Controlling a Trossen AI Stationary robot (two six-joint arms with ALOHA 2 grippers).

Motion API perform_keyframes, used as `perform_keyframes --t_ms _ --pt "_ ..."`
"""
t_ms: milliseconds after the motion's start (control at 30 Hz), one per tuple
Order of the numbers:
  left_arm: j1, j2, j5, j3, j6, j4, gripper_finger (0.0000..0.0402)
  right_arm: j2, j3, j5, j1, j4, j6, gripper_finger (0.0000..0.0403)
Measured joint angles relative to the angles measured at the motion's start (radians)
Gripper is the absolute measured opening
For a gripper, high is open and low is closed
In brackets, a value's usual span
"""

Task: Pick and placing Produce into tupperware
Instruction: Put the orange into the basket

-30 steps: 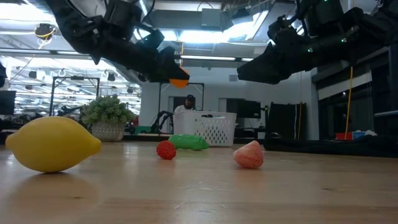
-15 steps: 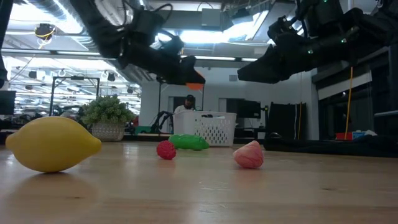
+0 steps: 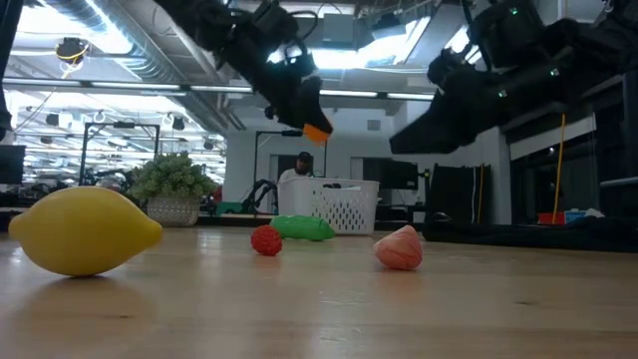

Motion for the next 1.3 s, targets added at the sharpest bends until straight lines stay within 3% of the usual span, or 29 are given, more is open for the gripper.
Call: perform_keyframes --t_ms 167,433,567,733,1300 --pt "0.028 0.0 0.097 0.115 0.026 -0.165 0.024 0.0 0.0 0.0 0.0 -0.036 0.039 0.024" --pt "0.057 0.096 0.133 0.321 0.038 -0.523 0.024 0.0 0.0 -0.001 0.0 -0.031 0.04 0.024" --pt "0.062 0.16 0.126 0.405 0.061 -0.597 0.024 0.0 0.0 -0.001 0.0 -0.027 0.04 0.024" --pt "0.067 0.211 0.123 0.457 0.078 -0.599 0.024 0.0 0.0 -0.001 0.0 -0.027 0.04 0.024" --pt "0.123 0.385 0.122 0.46 0.127 -0.491 0.0248 0.0 0.0 -0.001 0.0 -0.027 0.032 0.024"
